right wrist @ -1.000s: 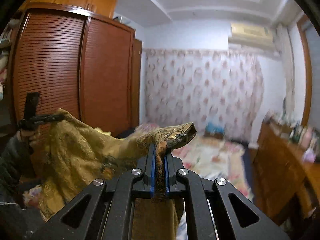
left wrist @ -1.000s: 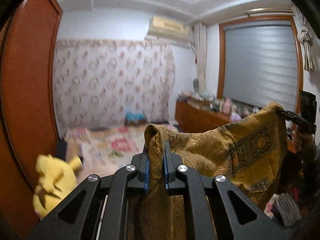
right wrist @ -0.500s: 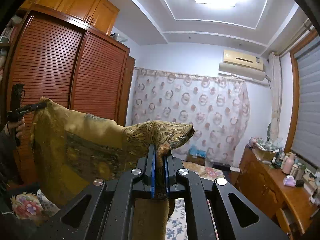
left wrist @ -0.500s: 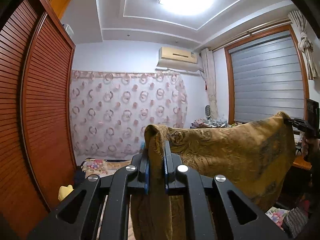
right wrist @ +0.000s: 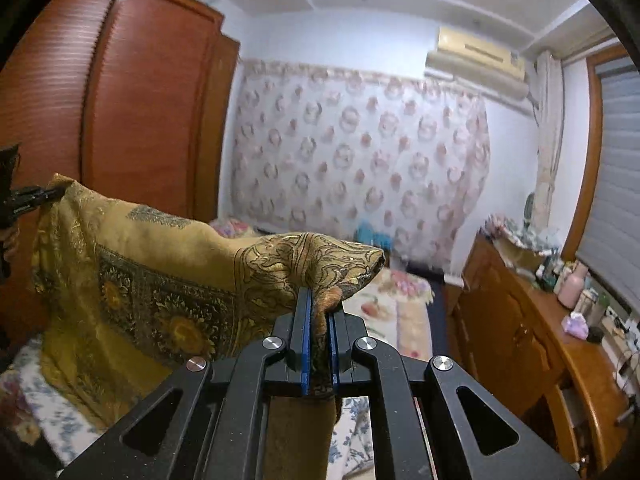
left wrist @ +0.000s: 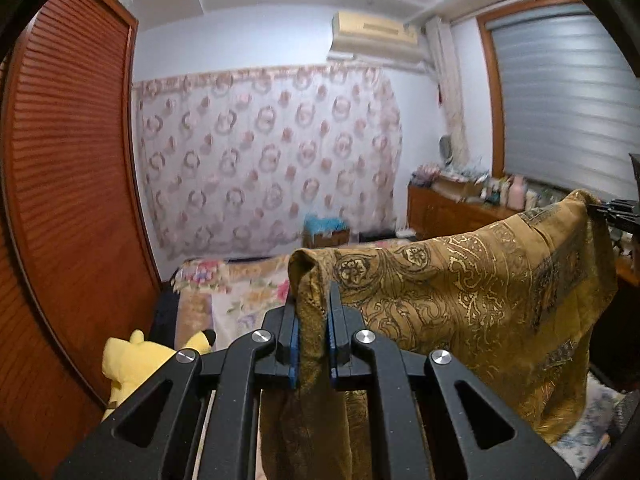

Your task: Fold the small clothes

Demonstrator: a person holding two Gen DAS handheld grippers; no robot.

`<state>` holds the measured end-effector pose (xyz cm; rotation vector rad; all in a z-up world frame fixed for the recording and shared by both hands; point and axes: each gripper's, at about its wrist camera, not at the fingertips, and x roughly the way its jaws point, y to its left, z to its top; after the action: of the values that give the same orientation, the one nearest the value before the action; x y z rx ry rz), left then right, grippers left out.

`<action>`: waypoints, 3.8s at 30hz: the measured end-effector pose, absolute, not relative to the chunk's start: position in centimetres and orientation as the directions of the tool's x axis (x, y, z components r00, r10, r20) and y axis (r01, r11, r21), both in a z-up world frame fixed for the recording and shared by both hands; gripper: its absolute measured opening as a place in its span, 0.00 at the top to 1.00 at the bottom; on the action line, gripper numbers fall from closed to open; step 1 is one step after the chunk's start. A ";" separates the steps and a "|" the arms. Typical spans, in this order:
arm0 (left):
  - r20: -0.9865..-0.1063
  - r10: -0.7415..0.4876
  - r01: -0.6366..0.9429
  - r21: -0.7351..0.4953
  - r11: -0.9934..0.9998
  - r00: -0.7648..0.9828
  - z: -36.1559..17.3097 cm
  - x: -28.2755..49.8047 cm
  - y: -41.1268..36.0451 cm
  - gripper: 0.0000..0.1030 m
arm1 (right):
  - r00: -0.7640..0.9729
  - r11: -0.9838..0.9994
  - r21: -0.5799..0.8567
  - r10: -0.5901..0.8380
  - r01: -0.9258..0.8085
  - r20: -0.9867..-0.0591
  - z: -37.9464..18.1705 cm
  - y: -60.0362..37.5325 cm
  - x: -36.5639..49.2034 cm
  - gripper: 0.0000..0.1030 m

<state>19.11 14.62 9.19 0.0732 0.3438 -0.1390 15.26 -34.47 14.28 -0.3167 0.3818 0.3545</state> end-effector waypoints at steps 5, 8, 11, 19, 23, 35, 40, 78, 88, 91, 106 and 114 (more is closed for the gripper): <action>-0.417 -0.101 0.137 0.057 0.989 0.903 5.2 24.3 13.9 0.89 | 0.846 0.891 -0.247 0.229 -0.382 -0.482 10.2 -31.9 21.0 0.93; -0.460 -0.094 0.136 0.060 0.989 0.883 2.9 26.3 13.6 0.89 | 0.827 0.889 -0.256 0.204 -0.381 -0.523 8.6 -29.7 23.7 0.93; -0.493 -0.097 0.139 0.049 0.989 0.865 0.9 28.0 13.6 0.89 | 0.808 0.891 -0.258 0.177 -0.374 -0.562 7.7 -28.4 26.5 0.93; -0.576 -0.072 0.140 0.074 0.987 0.814 -3.2 31.5 13.2 0.71 | 0.756 0.901 -0.235 0.138 -0.363 -0.640 6.7 -26.4 33.8 0.93; -0.620 -0.084 0.151 0.057 0.987 0.780 -4.8 31.4 13.6 0.66 | 0.746 0.909 -0.220 0.132 -0.353 -0.652 5.6 -26.2 35.5 0.93; -0.682 -0.074 0.133 0.034 0.991 0.727 -8.0 26.4 15.2 0.66 | 0.712 0.918 -0.196 0.120 -0.345 -0.692 4.7 -26.2 36.3 0.93; -0.696 -0.087 0.159 0.039 0.987 0.712 -8.9 25.3 14.0 0.66 | 0.703 0.936 -0.158 0.117 -0.314 -0.701 4.4 -26.7 37.0 0.77; -0.572 -0.171 0.116 -0.131 0.985 0.802 -1.3 16.8 16.6 0.97 | 0.806 0.924 -0.014 0.325 -0.381 -0.495 13.5 -35.8 20.8 0.97; -0.621 -0.195 0.110 -0.173 0.979 0.759 -6.3 8.1 16.4 0.97 | 0.775 0.921 -0.009 0.324 -0.390 -0.543 10.0 -38.9 9.1 0.97; -0.641 -0.201 0.116 -0.173 0.978 0.741 -8.0 7.6 15.8 0.97 | 0.736 0.923 0.000 0.307 -0.385 -0.603 7.6 -39.5 8.2 0.97; -0.588 -0.283 0.221 -0.176 0.959 0.757 -3.3 12.2 10.0 0.97 | 0.771 0.943 -0.098 0.196 -0.317 -0.606 7.0 -35.3 9.9 0.53; -0.529 -0.399 0.287 -0.284 0.915 0.749 -1.3 12.5 8.2 0.97 | 0.742 0.919 -0.091 0.249 -0.384 -0.623 4.2 -30.6 12.2 0.52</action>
<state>12.47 8.18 -1.30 -0.1895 0.6201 -0.3777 12.19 -30.59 4.24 -0.2199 0.6486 0.3500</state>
